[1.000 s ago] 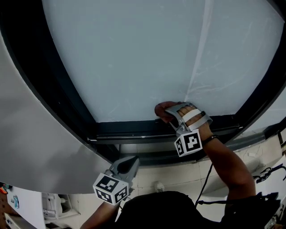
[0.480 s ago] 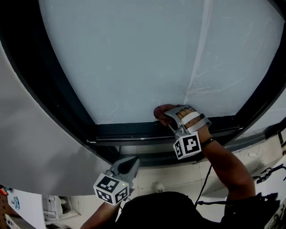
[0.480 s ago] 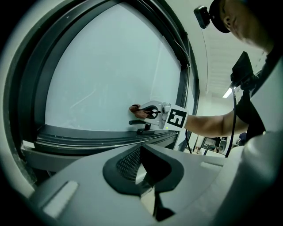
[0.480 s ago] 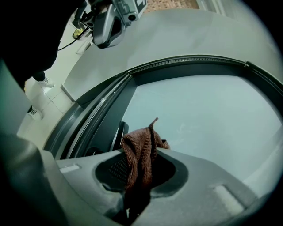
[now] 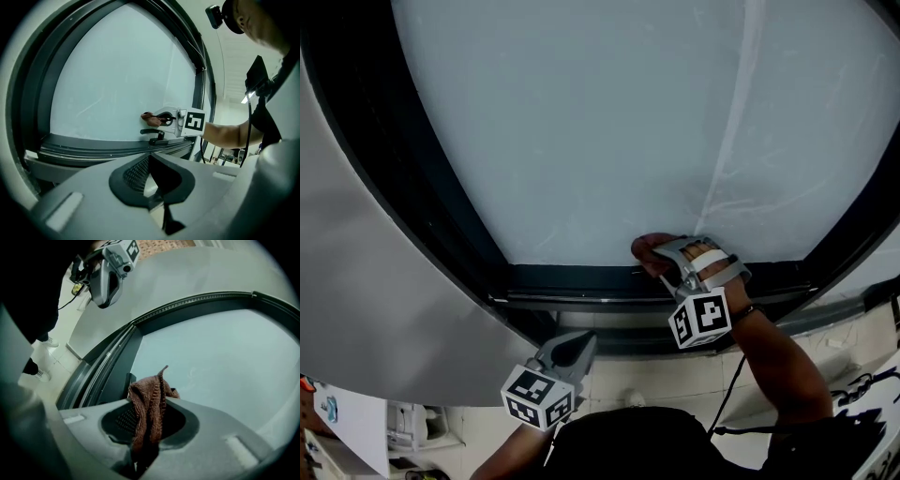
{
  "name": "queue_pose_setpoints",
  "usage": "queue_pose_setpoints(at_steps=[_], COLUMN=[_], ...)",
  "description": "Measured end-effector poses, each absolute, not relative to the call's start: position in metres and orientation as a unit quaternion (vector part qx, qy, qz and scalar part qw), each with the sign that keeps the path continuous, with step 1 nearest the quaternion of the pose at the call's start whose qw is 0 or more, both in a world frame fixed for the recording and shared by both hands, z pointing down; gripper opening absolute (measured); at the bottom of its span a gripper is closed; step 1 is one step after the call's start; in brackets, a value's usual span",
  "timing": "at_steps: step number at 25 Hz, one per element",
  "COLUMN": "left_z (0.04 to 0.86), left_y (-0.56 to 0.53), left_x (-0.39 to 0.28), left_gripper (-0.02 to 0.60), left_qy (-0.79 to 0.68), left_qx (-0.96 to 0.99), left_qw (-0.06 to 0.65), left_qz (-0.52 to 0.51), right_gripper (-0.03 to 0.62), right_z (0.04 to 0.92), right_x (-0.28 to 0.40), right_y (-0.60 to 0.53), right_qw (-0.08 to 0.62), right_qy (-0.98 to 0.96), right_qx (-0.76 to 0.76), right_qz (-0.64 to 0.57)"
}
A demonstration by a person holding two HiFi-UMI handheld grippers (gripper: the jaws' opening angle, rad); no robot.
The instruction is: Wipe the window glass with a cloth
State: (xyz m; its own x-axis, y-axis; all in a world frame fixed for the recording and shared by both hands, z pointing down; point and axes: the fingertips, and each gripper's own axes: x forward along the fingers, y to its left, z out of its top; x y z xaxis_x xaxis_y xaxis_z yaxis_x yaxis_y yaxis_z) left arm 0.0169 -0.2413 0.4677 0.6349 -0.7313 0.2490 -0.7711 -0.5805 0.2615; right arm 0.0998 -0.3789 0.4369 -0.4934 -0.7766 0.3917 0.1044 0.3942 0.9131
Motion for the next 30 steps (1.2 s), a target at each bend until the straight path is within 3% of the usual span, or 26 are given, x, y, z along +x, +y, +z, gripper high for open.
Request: queue_pose_setpoints(at_steps=[13,21,26,30], left_z=[0.477,0.479,0.476,0.48], left_y=[-0.229,-0.197,-0.166,-0.136], left_x=[0.017,0.011,0.006,0.002], left_gripper=[0.017,0.017,0.017,0.017], left_qy=[-0.524,-0.534,-0.514,-0.487], left_qx=[0.831,0.825,0.838,0.853], left_qw=[0.186,0.184,0.179,0.179], left_qz=[0.027,0.028,0.033,0.051], right_gripper=[0.063,0.071,0.071,0.072], right_z=[0.428,0.427,0.413,0.444], right_x=[0.102,0.1,0.106,0.106], right_y=[-0.375,-0.368,-0.315,-0.24], right_qw=[0.368,0.365,0.287,0.176], right_qy=[-0.779,-0.788,-0.86,-0.932], right_qx=[0.261,0.267,0.307,0.304], right_qz=[-0.435,-0.418,-0.29,-0.084])
